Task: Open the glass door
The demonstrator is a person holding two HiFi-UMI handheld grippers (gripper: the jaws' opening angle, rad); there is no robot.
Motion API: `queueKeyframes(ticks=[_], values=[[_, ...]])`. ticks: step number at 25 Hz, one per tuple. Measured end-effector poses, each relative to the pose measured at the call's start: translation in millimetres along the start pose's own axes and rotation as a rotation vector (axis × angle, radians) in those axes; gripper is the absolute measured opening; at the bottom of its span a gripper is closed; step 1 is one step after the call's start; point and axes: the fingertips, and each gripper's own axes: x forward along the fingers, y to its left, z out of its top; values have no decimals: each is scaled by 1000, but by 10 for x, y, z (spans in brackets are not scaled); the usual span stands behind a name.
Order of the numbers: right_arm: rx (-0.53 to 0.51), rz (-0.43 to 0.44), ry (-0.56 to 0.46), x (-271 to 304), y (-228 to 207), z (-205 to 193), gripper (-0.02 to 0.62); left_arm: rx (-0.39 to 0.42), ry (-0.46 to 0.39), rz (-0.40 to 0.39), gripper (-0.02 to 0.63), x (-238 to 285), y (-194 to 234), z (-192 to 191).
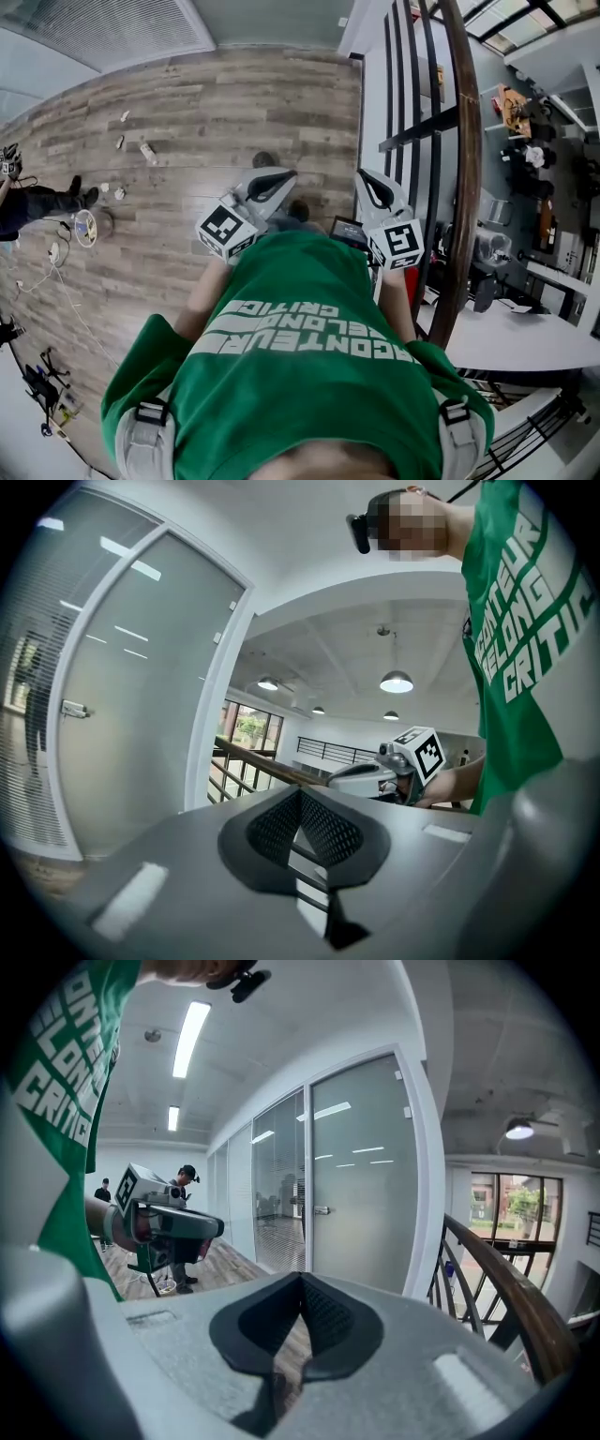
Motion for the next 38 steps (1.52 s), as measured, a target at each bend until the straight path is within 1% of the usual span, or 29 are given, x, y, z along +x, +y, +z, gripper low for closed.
queueKeyframes(ticks=[2,5,10,15,18,21,38], values=[[5,14,24,-22,19,-82,-8,-1,-12,3,15,-12,-3,35],[-12,36,41,20,22,-145,-8,-18,-20,37,15,-72,62,-4],[-21,53,38,162,21,-111,-8,-58,-20,86,15,-202,123,-104],[-44,109,38,340,176,-62,-8,-75,-31,119,15,-303,213,-114],[-59,132,45,393,275,-55,-8,-94,-38,121,15,-327,236,-121],[-60,147,51,451,324,-36,-8,-94,-43,120,15,-335,271,-84],[-75,162,68,693,228,54,-8,-123,-53,158,15,-347,569,-78]])
